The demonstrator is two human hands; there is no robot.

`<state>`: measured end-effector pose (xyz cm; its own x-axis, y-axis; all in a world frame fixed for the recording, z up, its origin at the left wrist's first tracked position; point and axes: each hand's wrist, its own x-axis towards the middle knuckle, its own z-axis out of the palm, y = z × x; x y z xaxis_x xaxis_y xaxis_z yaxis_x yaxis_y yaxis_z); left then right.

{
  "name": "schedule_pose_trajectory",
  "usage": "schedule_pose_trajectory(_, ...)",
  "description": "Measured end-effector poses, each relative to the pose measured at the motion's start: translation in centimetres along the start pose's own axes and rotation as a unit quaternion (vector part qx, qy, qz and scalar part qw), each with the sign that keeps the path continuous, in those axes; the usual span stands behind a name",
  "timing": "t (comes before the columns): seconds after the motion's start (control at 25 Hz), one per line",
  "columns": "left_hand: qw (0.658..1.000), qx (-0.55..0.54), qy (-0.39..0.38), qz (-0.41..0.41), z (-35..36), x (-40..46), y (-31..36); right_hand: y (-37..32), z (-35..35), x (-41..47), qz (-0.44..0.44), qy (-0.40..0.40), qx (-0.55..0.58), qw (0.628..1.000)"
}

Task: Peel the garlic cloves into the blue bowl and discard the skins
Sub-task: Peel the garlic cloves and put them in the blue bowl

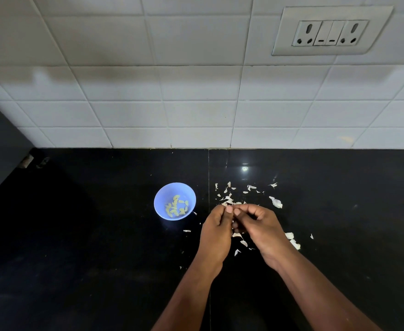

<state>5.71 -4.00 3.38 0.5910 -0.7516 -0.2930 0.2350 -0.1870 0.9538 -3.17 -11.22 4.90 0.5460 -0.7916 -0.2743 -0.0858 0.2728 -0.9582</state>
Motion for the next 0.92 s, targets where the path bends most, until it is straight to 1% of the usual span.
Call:
schedule_pose_trajectory(0.16, 1.0, 0.016, -0.012, 0.011, 1.0, 0.2, -0.2, 0.4, -0.3, 0.7, 0.045, 0.01, 0.057, 0.997)
schedule_pose_trajectory(0.28, 1.0, -0.013, 0.004, -0.025, 1.2, 0.8, -0.4, 0.8, -1.2, 1.1, 0.059, -0.024, 0.064, 0.996)
schedule_pose_trajectory(0.4, 0.999, 0.0, -0.005, -0.049, 1.4, 1.1, 0.1, 1.2, -2.1, 1.5, 0.066, -0.05, 0.076, 0.994)
schedule_pose_trajectory(0.52, 0.997, 0.023, 0.011, -0.078, 1.4, 1.0, 0.4, 1.2, -2.7, 2.3, 0.056, -0.009, 0.065, 0.996)
schedule_pose_trajectory(0.56, 0.995, 0.049, 0.025, -0.087, 1.1, 1.2, 0.1, 1.2, -3.1, 2.7, 0.044, 0.008, 0.044, 0.998)
schedule_pose_trajectory(0.64, 0.982, 0.164, 0.045, -0.078, 0.3, 1.4, -0.6, 1.1, -4.1, 3.7, 0.022, 0.021, -0.015, 0.999)
schedule_pose_trajectory(0.72, 0.956, 0.285, 0.046, -0.052, -0.3, 1.5, -0.8, 1.3, -5.0, 4.8, 0.013, 0.018, -0.081, 0.997)
schedule_pose_trajectory(0.76, 0.943, 0.327, 0.046, -0.046, -0.5, 1.5, -0.8, 1.3, -5.5, 5.3, 0.012, 0.019, -0.116, 0.993)
schedule_pose_trajectory(0.84, 0.919, 0.388, 0.055, -0.04, -0.7, 1.5, -0.7, 1.1, -6.1, 6.2, 0.009, 0.02, -0.197, 0.98)
schedule_pose_trajectory(0.92, 0.908, 0.414, 0.054, -0.03, -1.0, 1.5, -0.9, 0.3, -6.6, 6.8, -0.022, 0.021, -0.304, 0.952)
